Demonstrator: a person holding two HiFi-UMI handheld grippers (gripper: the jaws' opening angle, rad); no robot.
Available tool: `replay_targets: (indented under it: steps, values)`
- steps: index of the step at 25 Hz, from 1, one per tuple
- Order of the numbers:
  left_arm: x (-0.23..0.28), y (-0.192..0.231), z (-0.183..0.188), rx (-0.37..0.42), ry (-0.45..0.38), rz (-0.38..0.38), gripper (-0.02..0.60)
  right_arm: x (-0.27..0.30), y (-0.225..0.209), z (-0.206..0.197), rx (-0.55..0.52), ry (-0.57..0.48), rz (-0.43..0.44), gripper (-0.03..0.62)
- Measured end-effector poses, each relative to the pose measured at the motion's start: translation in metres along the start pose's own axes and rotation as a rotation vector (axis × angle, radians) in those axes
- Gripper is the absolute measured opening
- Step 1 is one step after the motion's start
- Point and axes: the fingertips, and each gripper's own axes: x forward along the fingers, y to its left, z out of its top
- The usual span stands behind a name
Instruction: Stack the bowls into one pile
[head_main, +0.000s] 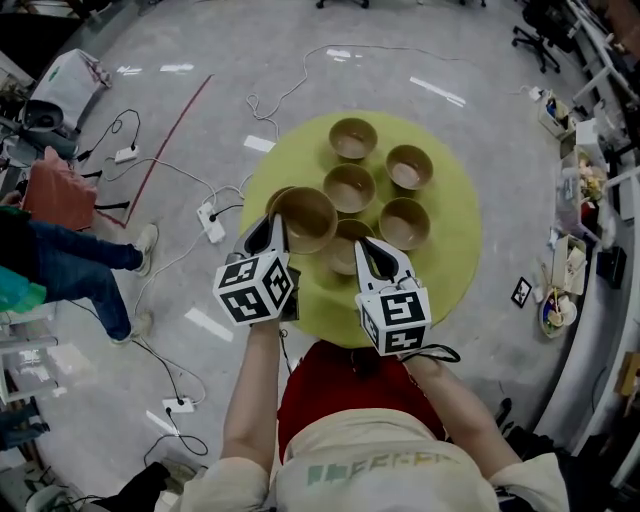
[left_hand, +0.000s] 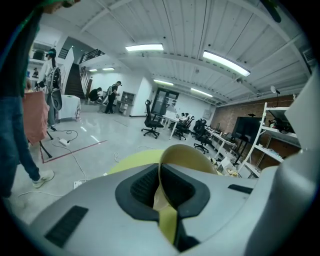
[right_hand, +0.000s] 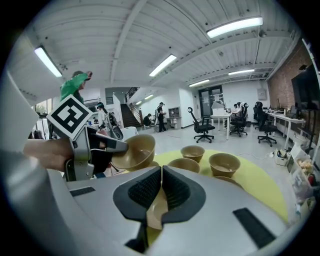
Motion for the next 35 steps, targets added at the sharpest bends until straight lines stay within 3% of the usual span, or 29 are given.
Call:
replay_targets:
  steps: [15, 28, 35]
  values:
    - [0.034, 0.064, 0.002, -0.032, 0.035, 0.050, 0.032, 0.066, 0.037, 0.006, -0.045, 0.055, 0.081, 0.037]
    - [0.055, 0.079, -0.024, -0.083, 0.100, 0.054, 0.031, 0.087, 0.036, -0.010, -0.056, 0.118, 0.088, 0.037]
    - [0.067, 0.086, -0.031, -0.070, 0.128, 0.061, 0.032, 0.098, 0.036, -0.015, -0.031, 0.138, 0.089, 0.037]
